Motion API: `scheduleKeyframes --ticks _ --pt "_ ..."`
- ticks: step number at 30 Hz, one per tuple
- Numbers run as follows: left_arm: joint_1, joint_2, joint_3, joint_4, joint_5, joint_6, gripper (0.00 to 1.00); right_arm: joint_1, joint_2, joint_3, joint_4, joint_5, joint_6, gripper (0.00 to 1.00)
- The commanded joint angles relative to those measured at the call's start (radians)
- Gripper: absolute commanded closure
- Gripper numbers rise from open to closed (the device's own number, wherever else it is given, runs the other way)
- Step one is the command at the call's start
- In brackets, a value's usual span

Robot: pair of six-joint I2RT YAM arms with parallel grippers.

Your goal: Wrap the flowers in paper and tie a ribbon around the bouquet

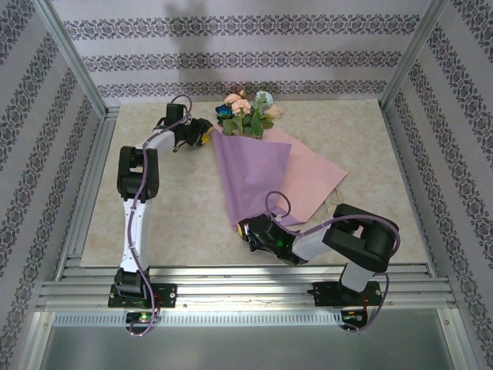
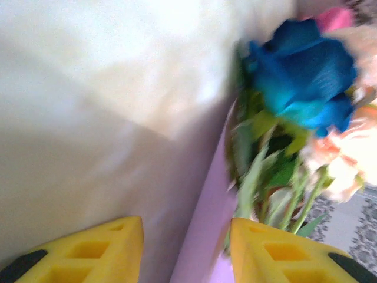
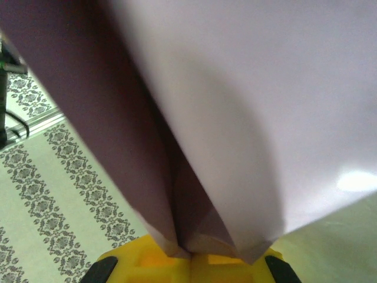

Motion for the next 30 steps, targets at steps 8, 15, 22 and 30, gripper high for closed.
scheduleKeyframes --ticks 8,15,22,30 --pt "-0.192 -0.651 -0.8 -0.038 0.036 -0.089 0.73 0.002 0.045 0.044 -0.05 -0.079 0.206 1.0" --pt "-0.34 -0.885 -1.119 0.019 -0.02 -0.238 0.58 -0.003 0.038 0.069 -0.069 -0.099 0.184 1.0" --pt "-0.401 -0.919 -1.193 0.104 -0.027 -0.307 0.55 -0.008 0.026 0.072 -0.062 -0.094 0.172 1.0" --pt "-0.446 -0.907 -1.282 0.224 -0.032 -0.365 0.59 -0.01 0.029 0.08 -0.04 -0.087 0.168 1.0"
